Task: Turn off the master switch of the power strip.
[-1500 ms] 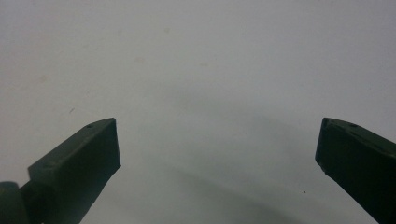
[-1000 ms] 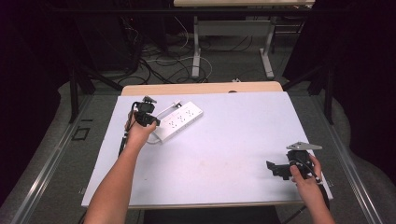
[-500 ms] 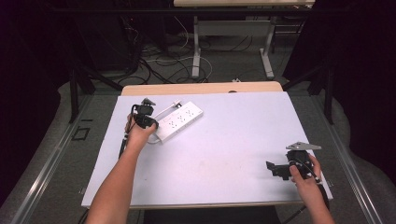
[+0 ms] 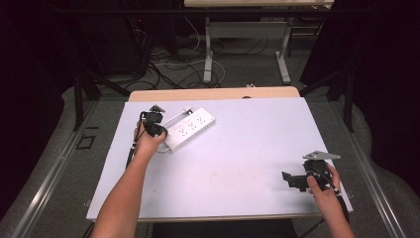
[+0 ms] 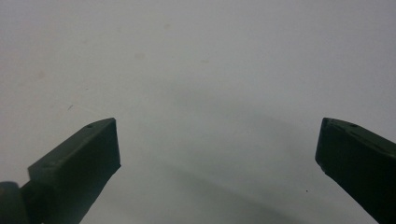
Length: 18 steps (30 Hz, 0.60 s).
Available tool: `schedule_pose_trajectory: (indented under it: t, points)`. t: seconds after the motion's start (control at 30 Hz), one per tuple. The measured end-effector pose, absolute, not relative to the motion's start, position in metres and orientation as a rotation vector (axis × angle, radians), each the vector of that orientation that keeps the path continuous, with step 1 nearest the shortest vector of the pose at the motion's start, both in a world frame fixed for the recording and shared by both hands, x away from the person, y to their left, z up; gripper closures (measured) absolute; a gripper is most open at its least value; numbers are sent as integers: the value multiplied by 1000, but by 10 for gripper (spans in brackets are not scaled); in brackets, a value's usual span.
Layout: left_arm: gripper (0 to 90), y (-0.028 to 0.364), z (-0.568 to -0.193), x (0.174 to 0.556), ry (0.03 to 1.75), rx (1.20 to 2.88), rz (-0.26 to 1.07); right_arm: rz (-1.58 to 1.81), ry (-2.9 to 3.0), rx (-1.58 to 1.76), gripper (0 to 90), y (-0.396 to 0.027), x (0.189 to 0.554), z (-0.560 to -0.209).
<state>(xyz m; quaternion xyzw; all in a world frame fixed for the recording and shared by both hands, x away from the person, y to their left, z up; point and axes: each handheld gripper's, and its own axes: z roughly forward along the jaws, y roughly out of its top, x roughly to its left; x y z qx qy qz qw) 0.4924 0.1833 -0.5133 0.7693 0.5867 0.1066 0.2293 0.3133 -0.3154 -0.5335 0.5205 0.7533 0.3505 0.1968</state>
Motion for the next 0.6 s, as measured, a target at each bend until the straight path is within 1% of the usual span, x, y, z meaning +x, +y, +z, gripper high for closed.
schedule_pose_trajectory:
  t: [0.23, 0.27, 0.37, 0.43, 0.57, 0.6]
  points:
    - [900, 188, -516, 490, 1601, 2057, 259, 984, 2115, 1455, 0, -314, 313, -533]
    - [900, 187, -516, 490, 1608, 2060, 265, 986, 2115, 1452, 0, -314, 313, -533]
    - [900, 185, -516, 488, 1623, 2093, 338, 983, 2109, 1450, 0, -314, 313, -533]
    - [900, 185, -517, 488, 1627, 2074, 346, 987, 2115, 1450, 0, -314, 312, -533]
    - [900, 190, -516, 489, 1637, 2058, 297, 986, 2112, 1453, 0, -315, 312, -532]
    - [900, 191, -514, 489, 1628, 2044, 305, 985, 2109, 1458, 0, -315, 312, -532]
